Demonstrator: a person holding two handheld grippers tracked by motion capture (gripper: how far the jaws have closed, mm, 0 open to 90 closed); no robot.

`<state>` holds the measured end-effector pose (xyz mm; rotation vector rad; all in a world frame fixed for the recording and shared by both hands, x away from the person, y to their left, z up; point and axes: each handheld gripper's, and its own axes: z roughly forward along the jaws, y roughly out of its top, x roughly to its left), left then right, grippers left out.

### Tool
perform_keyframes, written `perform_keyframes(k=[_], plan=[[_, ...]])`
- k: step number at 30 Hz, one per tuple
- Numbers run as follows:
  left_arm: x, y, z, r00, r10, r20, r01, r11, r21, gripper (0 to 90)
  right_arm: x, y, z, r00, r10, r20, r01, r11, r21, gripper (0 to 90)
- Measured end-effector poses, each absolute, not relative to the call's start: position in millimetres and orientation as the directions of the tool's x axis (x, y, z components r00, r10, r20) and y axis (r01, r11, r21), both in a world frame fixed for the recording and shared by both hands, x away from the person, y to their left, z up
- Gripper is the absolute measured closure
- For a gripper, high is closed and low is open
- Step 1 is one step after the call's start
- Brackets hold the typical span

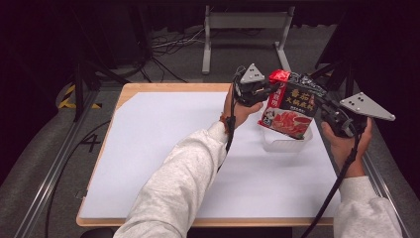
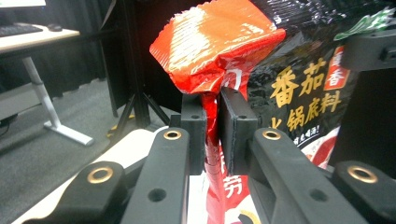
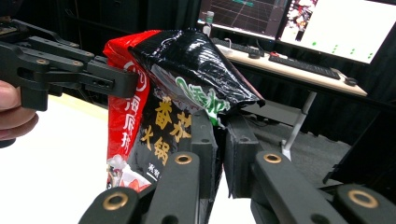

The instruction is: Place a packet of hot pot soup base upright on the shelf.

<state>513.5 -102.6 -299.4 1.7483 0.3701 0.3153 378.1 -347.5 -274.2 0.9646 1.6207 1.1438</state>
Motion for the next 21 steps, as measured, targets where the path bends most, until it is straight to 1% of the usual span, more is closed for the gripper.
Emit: perform_keyframes(k=[3,7,13,16,21], plan=[[514.9,-107.1,-305.8,0.907,0.420,0.000,0.092,-0.199,0.976,80.3,377.6,-347.2,-279.2,-0.278,0.929,-0.246,0.098,0.282,0.954,83.3],[515.6,-109.9,-311.8,0.906,0.422,-0.008,0.104,-0.206,0.973,80.2,378.4,-349.3,-285.2,-0.276,0.931,-0.237,0.106,0.274,0.956,83.3],[515.8,-113.6,-317.1,0.909,0.417,-0.021,0.119,-0.210,0.970,80.0,377.8,-352.9,-296.7,-0.274,0.940,-0.204,0.116,0.243,0.963,83.0],[514.5,-116.3,-317.8,0.908,0.418,-0.006,0.112,-0.231,0.967,79.6,376.1,-356.4,-301.0,-0.271,0.948,-0.167,0.115,0.204,0.972,82.7],[514.2,-119.5,-323.5,0.910,0.415,-0.002,0.117,-0.251,0.961,79.0,374.3,-357.4,-306.5,-0.266,0.950,-0.162,0.122,0.200,0.972,82.2]])
